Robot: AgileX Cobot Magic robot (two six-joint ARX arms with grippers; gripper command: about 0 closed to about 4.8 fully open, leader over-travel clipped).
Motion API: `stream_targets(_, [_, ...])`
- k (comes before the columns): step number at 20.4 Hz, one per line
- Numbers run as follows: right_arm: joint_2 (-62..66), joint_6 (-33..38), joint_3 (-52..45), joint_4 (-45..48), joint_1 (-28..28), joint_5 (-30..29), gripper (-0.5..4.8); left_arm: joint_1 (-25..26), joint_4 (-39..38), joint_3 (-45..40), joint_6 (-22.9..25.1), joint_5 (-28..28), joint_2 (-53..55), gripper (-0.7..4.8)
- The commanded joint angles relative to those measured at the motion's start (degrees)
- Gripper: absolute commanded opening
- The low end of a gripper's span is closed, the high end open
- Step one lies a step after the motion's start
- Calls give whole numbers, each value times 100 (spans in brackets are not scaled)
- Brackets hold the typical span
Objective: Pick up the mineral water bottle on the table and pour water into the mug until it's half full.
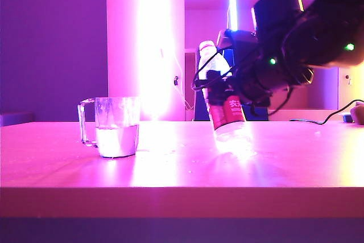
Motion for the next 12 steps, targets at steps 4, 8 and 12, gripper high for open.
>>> stream_targets(4, [11,63,-223,-24,11,-258,411,2,81,20,24,22,-7,-5])
stream_targets(8, [11,63,-212,26,11,-389,398,2,79,20,26,22,-7,-5])
stream_targets(12, [9,157,-205,-107,11,-584,355,2,79,20,28,22,-7,-5])
